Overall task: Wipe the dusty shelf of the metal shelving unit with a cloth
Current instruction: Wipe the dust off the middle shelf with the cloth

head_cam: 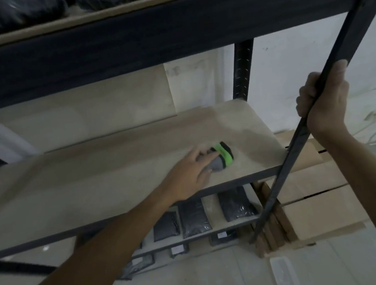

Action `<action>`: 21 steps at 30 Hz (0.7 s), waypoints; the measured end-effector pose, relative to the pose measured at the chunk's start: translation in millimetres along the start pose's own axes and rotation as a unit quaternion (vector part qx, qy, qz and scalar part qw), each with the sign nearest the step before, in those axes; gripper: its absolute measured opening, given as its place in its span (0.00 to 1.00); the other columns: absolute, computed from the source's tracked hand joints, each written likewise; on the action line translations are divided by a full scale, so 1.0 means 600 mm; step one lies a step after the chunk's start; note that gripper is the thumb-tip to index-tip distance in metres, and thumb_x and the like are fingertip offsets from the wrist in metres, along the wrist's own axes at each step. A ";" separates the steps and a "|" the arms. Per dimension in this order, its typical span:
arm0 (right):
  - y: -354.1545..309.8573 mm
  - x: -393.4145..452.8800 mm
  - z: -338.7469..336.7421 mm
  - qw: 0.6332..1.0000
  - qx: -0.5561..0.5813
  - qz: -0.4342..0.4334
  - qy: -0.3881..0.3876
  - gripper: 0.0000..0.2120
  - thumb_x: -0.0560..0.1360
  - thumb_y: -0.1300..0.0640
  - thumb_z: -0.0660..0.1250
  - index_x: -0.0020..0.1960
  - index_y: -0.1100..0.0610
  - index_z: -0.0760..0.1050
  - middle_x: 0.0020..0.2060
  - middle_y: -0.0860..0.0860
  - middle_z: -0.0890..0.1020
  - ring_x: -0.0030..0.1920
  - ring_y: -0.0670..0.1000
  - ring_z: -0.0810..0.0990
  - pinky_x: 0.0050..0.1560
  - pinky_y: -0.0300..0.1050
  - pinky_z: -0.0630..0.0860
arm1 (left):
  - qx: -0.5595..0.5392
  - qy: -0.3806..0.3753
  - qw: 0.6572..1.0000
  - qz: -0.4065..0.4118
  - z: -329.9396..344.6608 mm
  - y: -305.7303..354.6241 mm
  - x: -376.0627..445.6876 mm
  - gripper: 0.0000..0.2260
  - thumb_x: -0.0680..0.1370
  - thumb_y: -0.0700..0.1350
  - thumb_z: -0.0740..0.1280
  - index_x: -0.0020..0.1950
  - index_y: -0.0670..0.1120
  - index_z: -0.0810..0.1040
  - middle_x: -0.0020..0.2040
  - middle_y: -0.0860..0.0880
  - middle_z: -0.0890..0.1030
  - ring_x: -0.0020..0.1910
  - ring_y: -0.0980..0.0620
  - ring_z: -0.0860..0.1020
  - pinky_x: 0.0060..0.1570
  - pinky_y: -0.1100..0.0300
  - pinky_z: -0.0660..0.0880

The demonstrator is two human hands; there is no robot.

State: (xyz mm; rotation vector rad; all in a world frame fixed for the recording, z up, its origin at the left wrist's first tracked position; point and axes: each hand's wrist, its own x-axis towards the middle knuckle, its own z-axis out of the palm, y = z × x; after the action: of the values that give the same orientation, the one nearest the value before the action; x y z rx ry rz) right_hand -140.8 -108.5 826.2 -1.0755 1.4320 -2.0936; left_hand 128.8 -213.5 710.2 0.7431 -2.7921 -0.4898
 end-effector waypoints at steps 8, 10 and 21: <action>-0.004 -0.003 -0.002 1.000 -0.028 -0.011 0.002 0.33 0.70 0.21 0.52 0.24 0.48 0.65 0.19 0.43 0.65 0.21 0.48 0.61 0.27 0.46 0.56 | -0.041 0.128 0.983 -0.122 -0.061 -0.075 0.057 0.22 0.84 0.49 0.58 0.79 0.50 0.67 0.67 0.40 0.73 0.64 0.40 0.75 0.66 0.48 0.72; -0.002 -0.002 -0.002 0.999 -0.029 -0.016 0.004 0.33 0.70 0.21 0.52 0.24 0.49 0.65 0.19 0.44 0.64 0.21 0.49 0.60 0.27 0.47 0.56 | 0.011 0.114 0.978 -0.173 -0.054 -0.110 0.082 0.22 0.85 0.47 0.58 0.80 0.49 0.65 0.68 0.38 0.70 0.65 0.38 0.72 0.64 0.51 0.69; 0.006 0.003 -0.014 0.997 -0.062 -0.043 -0.008 0.36 0.74 0.24 0.51 0.27 0.55 0.59 0.24 0.60 0.62 0.24 0.61 0.60 0.25 0.57 0.58 | -0.013 0.005 1.000 -0.002 0.024 0.051 -0.039 0.23 0.84 0.45 0.59 0.79 0.56 0.64 0.64 0.48 0.69 0.56 0.48 0.74 0.54 0.52 0.77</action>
State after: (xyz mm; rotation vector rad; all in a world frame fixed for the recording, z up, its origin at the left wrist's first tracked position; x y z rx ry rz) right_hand -148.7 -105.8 822.0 -1.2191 1.5500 -2.0722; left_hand 131.1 -172.9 705.6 0.7430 -2.7699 -0.5195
